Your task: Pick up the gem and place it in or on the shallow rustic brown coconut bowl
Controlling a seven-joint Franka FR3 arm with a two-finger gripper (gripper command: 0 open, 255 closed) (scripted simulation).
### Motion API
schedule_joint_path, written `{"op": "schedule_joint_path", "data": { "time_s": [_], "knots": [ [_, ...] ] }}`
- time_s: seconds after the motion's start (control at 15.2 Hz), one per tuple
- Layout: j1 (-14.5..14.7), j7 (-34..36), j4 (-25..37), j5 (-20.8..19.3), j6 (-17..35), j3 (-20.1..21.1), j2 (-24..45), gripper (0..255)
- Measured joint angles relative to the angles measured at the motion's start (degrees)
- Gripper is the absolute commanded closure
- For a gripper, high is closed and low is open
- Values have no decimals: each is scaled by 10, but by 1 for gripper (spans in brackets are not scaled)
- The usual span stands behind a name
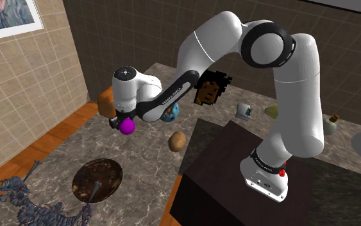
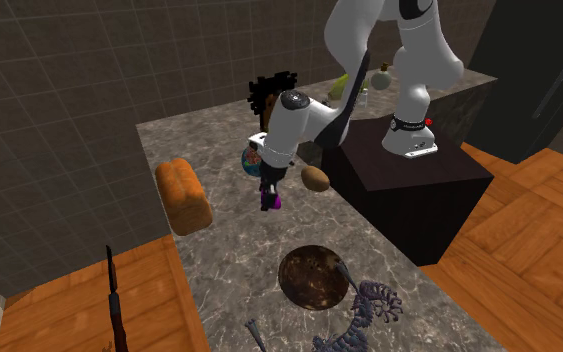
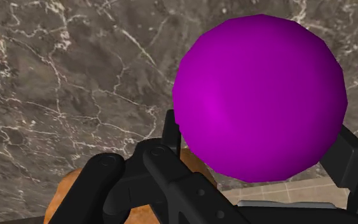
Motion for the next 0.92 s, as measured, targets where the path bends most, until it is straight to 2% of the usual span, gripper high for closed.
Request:
{"op": "schedule_joint_path", "data": {
  "time_s": [0.4,0.92],
  "knots": [
    [67,66,36,-6,-37,7,18,255],
    [156,137,126,-7,-99,17,68,255]
  ]
}}
